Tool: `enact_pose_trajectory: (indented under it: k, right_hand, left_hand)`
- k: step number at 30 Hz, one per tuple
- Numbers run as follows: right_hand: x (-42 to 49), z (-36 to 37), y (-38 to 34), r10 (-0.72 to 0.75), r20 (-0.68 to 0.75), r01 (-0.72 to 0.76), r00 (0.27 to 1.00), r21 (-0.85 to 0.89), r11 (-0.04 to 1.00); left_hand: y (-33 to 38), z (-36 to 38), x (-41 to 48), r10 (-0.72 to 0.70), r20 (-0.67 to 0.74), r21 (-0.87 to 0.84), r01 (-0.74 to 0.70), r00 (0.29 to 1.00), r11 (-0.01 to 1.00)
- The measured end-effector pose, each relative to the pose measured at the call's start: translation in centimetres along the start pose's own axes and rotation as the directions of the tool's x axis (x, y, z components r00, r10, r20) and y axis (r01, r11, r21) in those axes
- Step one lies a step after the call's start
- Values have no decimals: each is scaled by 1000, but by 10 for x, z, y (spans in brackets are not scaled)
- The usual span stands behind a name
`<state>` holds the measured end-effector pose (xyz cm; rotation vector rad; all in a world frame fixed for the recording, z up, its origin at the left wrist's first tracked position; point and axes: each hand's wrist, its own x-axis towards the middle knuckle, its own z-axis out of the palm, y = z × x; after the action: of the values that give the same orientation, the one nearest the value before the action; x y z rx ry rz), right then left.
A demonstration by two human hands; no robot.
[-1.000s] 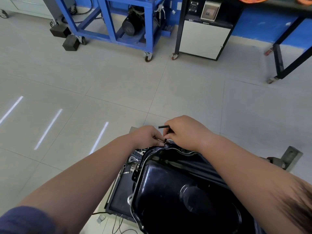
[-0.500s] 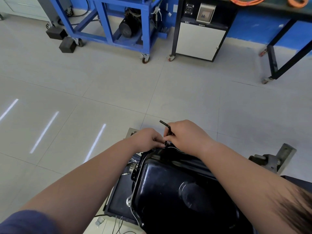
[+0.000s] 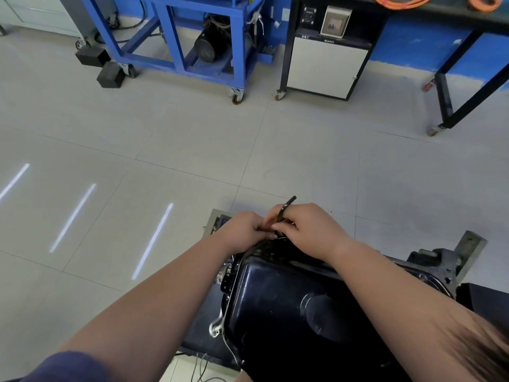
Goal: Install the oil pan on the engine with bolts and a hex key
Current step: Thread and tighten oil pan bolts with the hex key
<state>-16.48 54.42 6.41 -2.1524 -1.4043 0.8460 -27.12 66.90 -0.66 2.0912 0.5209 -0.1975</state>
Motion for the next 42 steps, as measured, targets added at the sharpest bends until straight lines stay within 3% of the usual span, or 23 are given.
enact_pose_trajectory:
  k: [11,20,25,31,36,42]
  right_hand:
    - [5,6,5,67,-167,-45,984,130,991]
    - [-7,4,4,27,-106,-11,994,150,989]
    - [-2,4,5,77,-153,-60,985,112,992]
    - [0,6,4,-6,-130,11,991,42,999]
    - [-8,4,4,-23,-75,36,997,173,984]
    - [-1,4,4,55,-129,-47,990,65,997]
  left_hand:
    - [3,-4,-2,28,-78,31,-26,997,999]
    - [7,-4,-3,91,-40,159,-83,995,984]
    - [7,-5,-3,41,-31,121,-37,999,992]
    - [10,-6,-5,46,-61,78,-42,997,996]
    - [12,-8,-5,93,-36,170,-86,995,982]
    - [10,-8,-3,52,-43,61,-49,998,997]
